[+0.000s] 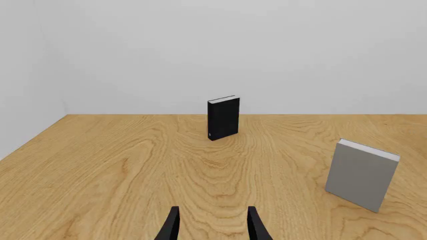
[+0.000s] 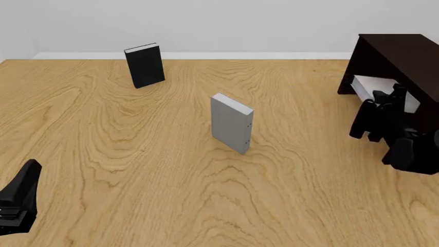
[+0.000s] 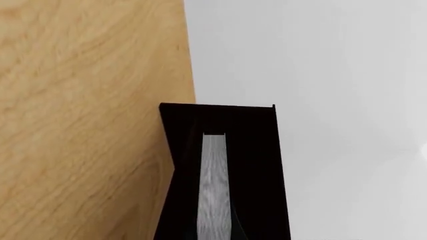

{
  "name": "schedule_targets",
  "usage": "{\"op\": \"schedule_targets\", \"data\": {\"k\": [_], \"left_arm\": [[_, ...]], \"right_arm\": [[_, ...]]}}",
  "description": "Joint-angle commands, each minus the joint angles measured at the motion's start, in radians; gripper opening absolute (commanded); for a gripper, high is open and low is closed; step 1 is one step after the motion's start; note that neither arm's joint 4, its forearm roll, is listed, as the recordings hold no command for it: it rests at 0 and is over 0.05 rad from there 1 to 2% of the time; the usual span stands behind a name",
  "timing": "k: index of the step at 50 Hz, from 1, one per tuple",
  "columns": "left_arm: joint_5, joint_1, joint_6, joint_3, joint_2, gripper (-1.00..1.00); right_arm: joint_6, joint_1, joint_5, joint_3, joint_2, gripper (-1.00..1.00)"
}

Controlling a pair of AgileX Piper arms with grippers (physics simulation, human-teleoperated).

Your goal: Pick up the book on the right and place it on the cabinet shelf.

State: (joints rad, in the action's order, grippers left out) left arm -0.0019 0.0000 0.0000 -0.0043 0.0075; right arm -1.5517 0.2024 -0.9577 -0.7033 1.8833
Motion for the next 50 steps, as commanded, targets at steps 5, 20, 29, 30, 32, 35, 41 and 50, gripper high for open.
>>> {"op": "schedule_targets", "data": {"k": [5, 20, 29, 30, 32, 35, 41, 50], "left_arm": [[0.000, 0.000, 0.000, 0.000, 0.000, 1.00], [0.000, 0.000, 0.000, 0.000, 0.000, 1.00], [0.000, 0.000, 0.000, 0.000, 0.000, 1.00], [0.000, 0.000, 0.000, 0.000, 0.000, 1.00], [0.000, 0.000, 0.000, 0.000, 0.000, 1.00], [0.000, 0.000, 0.000, 0.000, 0.000, 1.00], [0.000, 0.000, 0.000, 0.000, 0.000, 1.00], [0.000, 0.000, 0.000, 0.000, 0.000, 1.00]], "right_arm": [[0.012, 0.019, -0.001, -0.041, 0.020, -1.00], [0.005, 0.044, -0.012, -0.042, 0.038, -1.00], [0.004, 0.046, -0.010, -0.060, 0.058, -1.00], [0.010, 0.045, -0.003, -0.064, 0.059, -1.00], [0.001, 0.061, -0.018, -0.053, 0.064, -1.00], [0.006, 0.057, -0.010, -0.062, 0.068, -1.00], [0.012, 0.059, -0.005, -0.066, 0.066, -1.00], [0.018, 0.058, 0.017, -0.078, 0.072, -1.00]]}}
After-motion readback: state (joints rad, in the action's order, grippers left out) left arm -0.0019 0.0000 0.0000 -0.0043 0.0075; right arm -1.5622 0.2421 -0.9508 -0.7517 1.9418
